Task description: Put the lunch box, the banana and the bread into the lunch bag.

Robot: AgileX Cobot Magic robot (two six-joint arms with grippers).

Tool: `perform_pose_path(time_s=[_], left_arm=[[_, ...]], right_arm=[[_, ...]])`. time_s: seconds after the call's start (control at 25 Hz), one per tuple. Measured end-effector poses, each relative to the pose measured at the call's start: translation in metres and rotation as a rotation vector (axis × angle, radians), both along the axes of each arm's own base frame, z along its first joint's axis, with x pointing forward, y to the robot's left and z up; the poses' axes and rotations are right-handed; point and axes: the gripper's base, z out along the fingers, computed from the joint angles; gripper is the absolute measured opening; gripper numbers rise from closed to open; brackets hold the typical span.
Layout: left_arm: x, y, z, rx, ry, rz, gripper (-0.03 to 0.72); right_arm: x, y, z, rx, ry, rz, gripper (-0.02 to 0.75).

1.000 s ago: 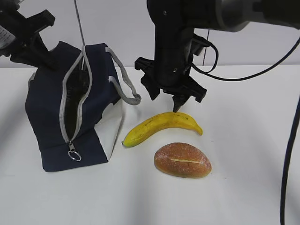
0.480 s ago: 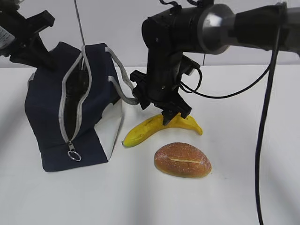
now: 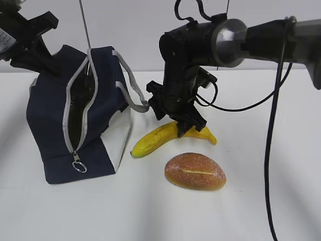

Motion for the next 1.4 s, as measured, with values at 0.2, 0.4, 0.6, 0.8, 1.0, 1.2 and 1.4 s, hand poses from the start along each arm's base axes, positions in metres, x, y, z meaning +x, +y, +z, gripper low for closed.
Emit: perform_pose_path(time_s=[0.2, 0.4, 0.6, 0.8, 1.0, 1.2, 1.4], left_arm=[[0.000, 0.000, 0.000, 0.002, 0.000, 0.000, -0.003], [0.000, 0.001, 0.000, 0.011, -0.001, -0.002, -0.003], [0.000, 0.001, -0.001, 0.019, -0.002, -0.002, -0.003], [0.000, 0.002, -0.001, 0.023, -0.002, -0.003, -0.003], [0.000, 0.002, -0.001, 0.026, -0.002, -0.003, -0.003], [0.000, 0.002, -0.001, 0.027, -0.002, -0.003, -0.003], [0.000, 0.002, -0.001, 0.027, -0.002, -0.003, -0.003]], right_arm=[[0.004, -0.002, -0.011, 0.000, 0.009, -0.009, 0.529], [0.006, -0.001, -0.018, 0.011, 0.002, -0.008, 0.445], [0.007, 0.000, -0.019, 0.016, -0.010, 0.005, 0.337], [0.010, -0.001, -0.018, 0.012, -0.021, 0.033, 0.302], [0.019, -0.004, -0.003, -0.014, -0.036, 0.109, 0.301], [0.035, -0.025, 0.029, -0.068, -0.038, 0.196, 0.300], [0.045, -0.035, 0.076, -0.151, -0.118, 0.402, 0.300]])
